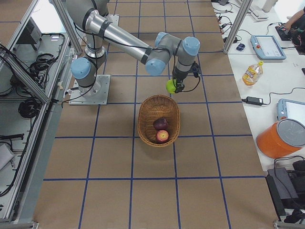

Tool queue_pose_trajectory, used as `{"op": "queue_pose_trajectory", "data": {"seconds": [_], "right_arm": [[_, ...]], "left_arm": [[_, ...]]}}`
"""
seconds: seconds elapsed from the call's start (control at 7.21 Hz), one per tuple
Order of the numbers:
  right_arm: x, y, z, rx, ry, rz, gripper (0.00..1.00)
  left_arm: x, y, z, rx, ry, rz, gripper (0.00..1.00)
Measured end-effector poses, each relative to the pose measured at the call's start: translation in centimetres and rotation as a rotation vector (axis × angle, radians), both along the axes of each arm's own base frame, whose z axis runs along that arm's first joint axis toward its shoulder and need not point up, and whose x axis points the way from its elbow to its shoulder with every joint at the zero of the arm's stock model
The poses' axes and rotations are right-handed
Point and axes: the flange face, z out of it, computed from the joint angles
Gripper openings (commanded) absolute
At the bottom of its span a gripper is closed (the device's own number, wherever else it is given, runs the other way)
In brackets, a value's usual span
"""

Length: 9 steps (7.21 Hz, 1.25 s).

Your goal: Put all apples into basket

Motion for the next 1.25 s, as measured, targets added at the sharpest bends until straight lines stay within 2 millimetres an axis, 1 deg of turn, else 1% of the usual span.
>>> {"op": "queue_pose_trajectory", "data": {"seconds": [0.14,0.28,0.42,0.55,0.69,0.83,0.97,1.11,1.25], "right_arm": [[-2.1,1.6,-1.2,0.014,-0.027,0.014,0.99],[-2.9,2.5,-1.7,0.015,-0.043,0.020,1.00],[-3.0,2.7,-1.0,-0.008,-0.050,0.021,1.00],[-2.5,2.5,1.3,-0.053,-0.040,0.019,1.00],[-1.3,2.2,4.6,-0.088,-0.018,-0.002,1.00],[1.6,1.9,8.3,-0.095,-0.001,-0.050,1.00],[5.9,1.7,12.0,-0.093,0.013,-0.097,1.00],[10.9,1.7,15.2,-0.087,0.022,-0.142,1.00],[16.0,1.9,17.1,-0.087,0.032,-0.174,1.00]], "left_arm": [[0.0,0.0,-0.1,0.002,0.001,0.003,1.00],[0.0,-0.1,-0.2,0.004,0.001,0.007,1.00],[0.0,-0.2,-0.3,0.005,0.001,0.010,1.00],[0.0,-0.4,-0.4,0.001,0.001,0.011,1.00],[0.0,-0.7,-0.4,-0.008,0.002,0.011,1.00],[0.0,-0.8,-0.4,-0.017,0.003,0.009,1.00],[0.0,-0.9,-0.5,-0.021,0.003,0.008,1.00],[0.0,-1.1,-0.6,-0.021,0.002,0.008,1.00],[0.1,-1.4,-0.5,-0.033,0.002,0.006,1.00]]}}
